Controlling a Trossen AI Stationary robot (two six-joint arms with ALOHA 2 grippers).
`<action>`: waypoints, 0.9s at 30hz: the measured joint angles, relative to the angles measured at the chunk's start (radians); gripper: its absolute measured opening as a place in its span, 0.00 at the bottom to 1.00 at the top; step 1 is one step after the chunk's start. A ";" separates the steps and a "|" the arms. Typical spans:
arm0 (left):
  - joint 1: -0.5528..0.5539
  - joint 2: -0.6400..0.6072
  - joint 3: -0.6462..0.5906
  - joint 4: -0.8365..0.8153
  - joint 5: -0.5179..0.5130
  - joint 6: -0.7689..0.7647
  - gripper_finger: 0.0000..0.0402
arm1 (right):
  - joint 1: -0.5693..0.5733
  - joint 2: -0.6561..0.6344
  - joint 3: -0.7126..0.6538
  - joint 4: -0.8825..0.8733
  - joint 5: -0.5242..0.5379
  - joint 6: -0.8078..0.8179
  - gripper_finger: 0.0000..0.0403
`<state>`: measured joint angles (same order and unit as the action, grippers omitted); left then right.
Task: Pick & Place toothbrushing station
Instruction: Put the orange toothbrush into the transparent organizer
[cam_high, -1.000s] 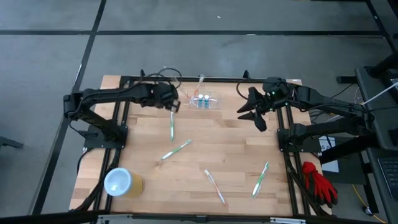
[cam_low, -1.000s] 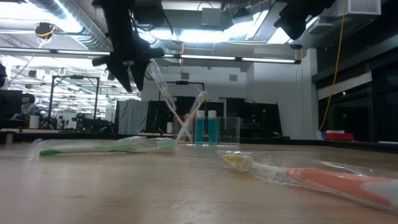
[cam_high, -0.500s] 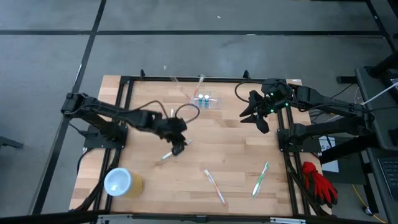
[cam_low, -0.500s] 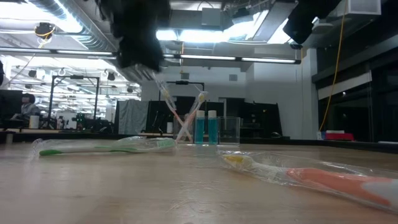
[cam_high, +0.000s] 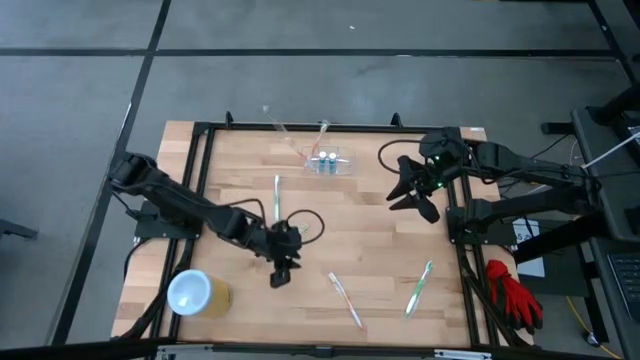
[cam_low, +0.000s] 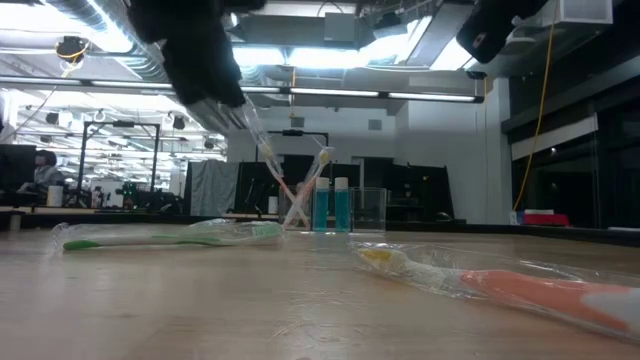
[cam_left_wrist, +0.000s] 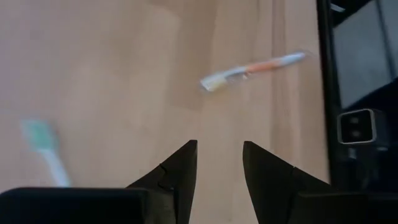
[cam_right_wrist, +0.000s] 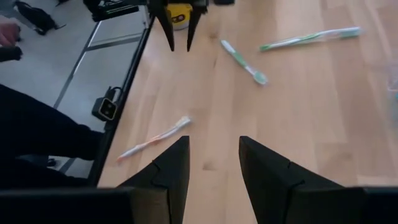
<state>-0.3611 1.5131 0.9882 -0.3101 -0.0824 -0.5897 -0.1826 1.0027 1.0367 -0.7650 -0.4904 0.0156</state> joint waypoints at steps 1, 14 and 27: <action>0.002 0.020 0.000 0.018 0.023 -0.024 0.31 | 0.008 0.000 0.000 0.000 0.000 0.006 0.35; 0.089 0.285 0.000 0.375 0.302 -0.312 0.31 | 0.107 0.000 0.000 -0.003 0.000 0.054 0.35; 0.150 0.447 0.096 0.402 0.238 -0.473 0.31 | 0.127 -0.001 0.000 -0.007 -0.078 0.010 0.35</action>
<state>-0.2109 1.9599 1.0840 0.0919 0.1561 -1.0623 -0.0551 1.0019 1.0363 -0.7717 -0.5689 0.0261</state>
